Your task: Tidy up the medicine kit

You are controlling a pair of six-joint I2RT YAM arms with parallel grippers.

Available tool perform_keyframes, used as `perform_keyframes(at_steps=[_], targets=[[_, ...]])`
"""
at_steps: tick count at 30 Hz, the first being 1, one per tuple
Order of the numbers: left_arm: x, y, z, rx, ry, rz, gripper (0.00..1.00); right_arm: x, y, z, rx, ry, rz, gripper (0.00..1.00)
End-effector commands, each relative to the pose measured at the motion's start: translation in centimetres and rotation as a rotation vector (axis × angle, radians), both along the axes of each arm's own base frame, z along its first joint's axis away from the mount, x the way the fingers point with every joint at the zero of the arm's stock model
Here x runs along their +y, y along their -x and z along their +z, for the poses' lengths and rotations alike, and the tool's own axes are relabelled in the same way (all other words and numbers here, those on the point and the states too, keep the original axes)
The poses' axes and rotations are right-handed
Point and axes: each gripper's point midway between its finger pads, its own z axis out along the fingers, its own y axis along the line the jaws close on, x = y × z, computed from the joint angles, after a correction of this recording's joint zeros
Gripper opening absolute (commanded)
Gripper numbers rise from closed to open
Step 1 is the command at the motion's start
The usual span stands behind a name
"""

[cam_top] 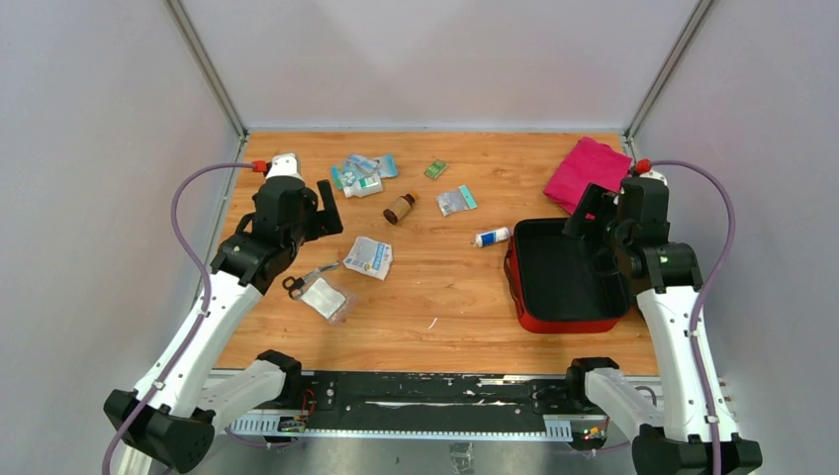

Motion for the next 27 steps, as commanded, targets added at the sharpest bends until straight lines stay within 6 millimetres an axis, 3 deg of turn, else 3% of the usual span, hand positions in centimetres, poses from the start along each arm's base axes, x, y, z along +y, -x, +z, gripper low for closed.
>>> perform_keyframes(at_steps=[1,9,17,27], targets=[[0.2,-0.4,0.7,-0.038,0.006,0.011,1.0,-0.1,0.3,-1.0,0.038,-0.027,-0.022,0.92],[-0.7,-1.6,0.4,-0.024,-0.032,-0.061,1.0,2.8,-0.1,-1.6,0.047,-0.115,0.123,0.91],[-0.5,-3.1,0.5,-0.01,-0.115,-0.076,1.0,3.7,-1.1,-2.1,0.092,-0.172,0.125,0.89],[0.0,-4.0,-0.9,0.033,-0.221,-0.108,1.0,6.2,-4.6,-2.9,0.17,-0.245,0.184,0.74]])
